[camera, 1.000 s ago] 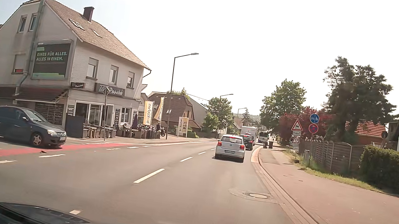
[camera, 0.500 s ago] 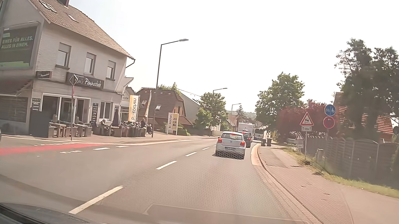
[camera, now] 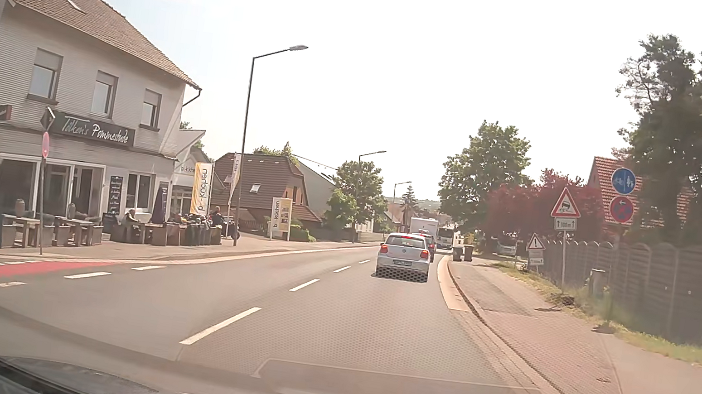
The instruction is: Follow the waypoints while adhering to traffic rules and regulations
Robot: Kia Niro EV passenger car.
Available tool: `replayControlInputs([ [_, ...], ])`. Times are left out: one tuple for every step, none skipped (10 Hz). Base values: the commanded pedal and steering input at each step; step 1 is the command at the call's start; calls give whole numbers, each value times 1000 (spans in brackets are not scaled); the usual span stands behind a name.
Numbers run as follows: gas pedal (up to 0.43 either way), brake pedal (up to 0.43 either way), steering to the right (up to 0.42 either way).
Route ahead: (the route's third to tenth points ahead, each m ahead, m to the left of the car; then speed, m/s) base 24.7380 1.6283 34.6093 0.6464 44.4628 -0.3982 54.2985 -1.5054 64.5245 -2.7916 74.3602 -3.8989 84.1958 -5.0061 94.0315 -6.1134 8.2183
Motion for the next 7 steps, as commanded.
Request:
replayControlInputs([
  [79, 0, 28],
  [87, 0, 28],
  [87, 0, 28],
  [87, 0, 28],
  [87, 0, 26],
  [79, 0, 24],
  [47, 0, 20],
])
